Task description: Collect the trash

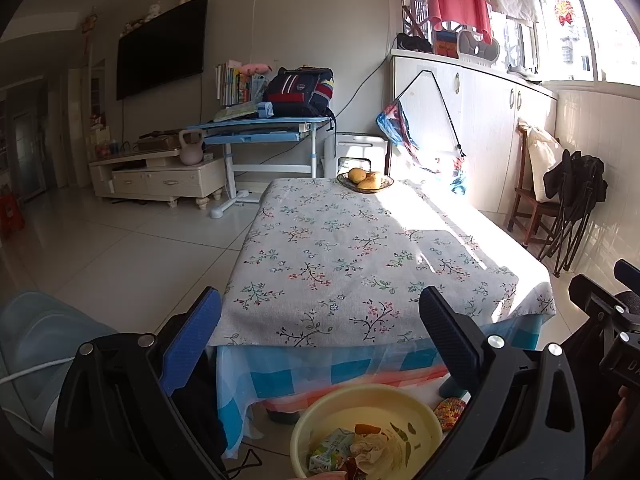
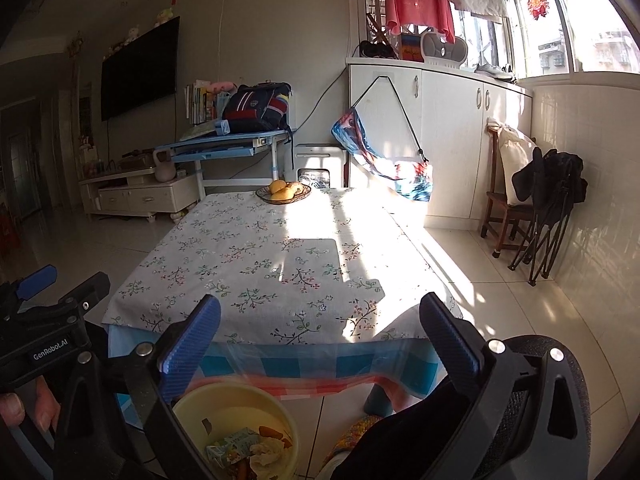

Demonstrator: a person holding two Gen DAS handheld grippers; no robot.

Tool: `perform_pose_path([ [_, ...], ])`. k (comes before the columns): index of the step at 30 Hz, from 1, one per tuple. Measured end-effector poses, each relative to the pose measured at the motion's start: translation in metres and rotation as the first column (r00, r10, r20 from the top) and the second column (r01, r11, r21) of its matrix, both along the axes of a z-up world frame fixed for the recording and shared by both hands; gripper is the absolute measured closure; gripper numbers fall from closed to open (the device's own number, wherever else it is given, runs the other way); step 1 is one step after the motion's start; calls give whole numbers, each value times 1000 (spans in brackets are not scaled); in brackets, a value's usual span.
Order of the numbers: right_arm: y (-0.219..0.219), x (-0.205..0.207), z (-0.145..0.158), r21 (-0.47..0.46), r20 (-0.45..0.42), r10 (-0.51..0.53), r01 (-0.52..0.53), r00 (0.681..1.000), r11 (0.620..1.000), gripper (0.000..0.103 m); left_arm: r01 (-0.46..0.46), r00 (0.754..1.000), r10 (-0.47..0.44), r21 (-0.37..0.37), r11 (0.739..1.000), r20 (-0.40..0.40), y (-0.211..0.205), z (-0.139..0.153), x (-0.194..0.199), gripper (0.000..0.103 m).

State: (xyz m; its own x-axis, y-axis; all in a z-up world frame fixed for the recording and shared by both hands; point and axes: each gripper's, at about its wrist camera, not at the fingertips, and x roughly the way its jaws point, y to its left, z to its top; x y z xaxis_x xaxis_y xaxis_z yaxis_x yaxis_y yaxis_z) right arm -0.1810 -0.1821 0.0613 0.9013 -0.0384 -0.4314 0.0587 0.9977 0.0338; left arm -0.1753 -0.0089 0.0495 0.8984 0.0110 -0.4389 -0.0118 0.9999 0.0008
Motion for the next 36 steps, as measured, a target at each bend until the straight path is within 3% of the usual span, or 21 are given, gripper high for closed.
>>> perform_pose_path([
  [36,4,4,-4,-17,-25,6,-6,1000,1000,8,-23,1000,23,3,1000,6,6,-5,1,7],
])
